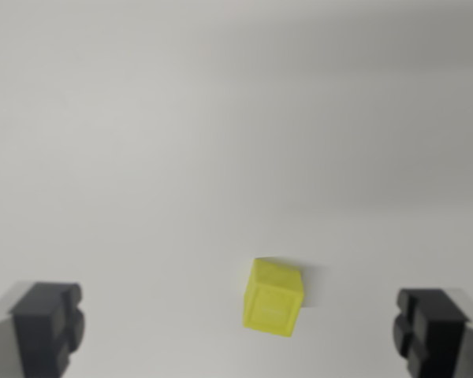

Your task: Pick yellow cube

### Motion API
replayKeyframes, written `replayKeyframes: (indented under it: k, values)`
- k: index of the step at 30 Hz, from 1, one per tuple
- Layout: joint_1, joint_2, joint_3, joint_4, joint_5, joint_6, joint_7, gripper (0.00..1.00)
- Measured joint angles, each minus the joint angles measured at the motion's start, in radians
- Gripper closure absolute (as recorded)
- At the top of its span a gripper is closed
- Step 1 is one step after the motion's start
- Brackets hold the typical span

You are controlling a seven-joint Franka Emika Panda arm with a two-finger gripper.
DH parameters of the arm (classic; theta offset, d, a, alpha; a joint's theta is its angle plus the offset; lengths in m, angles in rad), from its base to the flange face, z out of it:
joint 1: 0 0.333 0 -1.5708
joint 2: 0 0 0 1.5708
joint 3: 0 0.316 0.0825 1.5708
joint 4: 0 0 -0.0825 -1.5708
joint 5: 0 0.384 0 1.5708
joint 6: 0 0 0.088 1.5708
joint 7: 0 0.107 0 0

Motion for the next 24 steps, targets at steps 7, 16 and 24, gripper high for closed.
replayKeyframes:
  k: [7,16,24]
  values:
    - [0.000,-0.003,0.000,-0.007,0.000,0.004,0.004,0.00]
    - [-0.001,-0.021,0.000,-0.068,0.000,0.048,0.016,0.00]
    - [-0.002,-0.035,0.000,-0.122,-0.001,0.089,0.027,0.00]
